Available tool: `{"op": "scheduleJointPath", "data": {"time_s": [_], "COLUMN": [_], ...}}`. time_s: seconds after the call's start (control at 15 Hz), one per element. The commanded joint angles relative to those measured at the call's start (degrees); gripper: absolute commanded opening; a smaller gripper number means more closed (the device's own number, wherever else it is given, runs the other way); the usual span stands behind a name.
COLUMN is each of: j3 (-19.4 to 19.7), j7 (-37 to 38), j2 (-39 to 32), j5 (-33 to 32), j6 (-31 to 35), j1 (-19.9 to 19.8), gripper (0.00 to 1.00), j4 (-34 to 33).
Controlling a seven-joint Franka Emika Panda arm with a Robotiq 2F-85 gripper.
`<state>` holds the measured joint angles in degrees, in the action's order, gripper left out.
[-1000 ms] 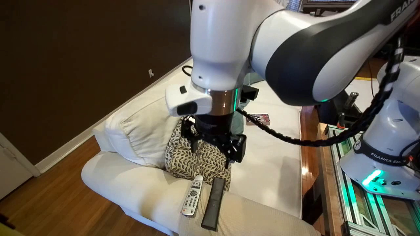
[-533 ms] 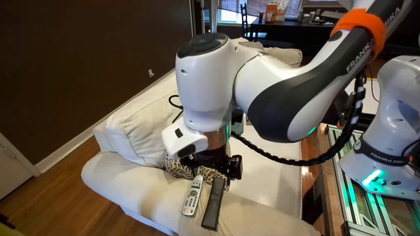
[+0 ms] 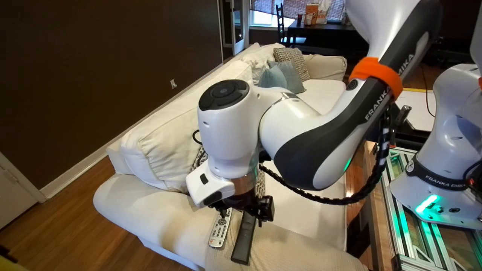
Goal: Put the remote upright
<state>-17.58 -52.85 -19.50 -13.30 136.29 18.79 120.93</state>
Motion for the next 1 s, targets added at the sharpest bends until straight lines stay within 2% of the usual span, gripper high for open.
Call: {"op": "scheduleJointPath", "data": {"time_s": [0.0, 0.4, 0.53, 0.93], "j3": [-0.48, -0.43, -1.44, -1.01], "j7": [2.1, 5.08, 3.66, 4.21], "j2": [-5.13, -9.91, -8.57, -10.76], "j5": [-1.47, -2.23, -1.19, -1.96], "j6": [0.81, 2.34, 1.5, 2.38], "j1": [0.38, 1.42, 0.11, 0.32], "gripper": [1.0, 1.0, 1.0, 1.0], "j4": [-2.37, -2.93, -2.01, -2.86]}}
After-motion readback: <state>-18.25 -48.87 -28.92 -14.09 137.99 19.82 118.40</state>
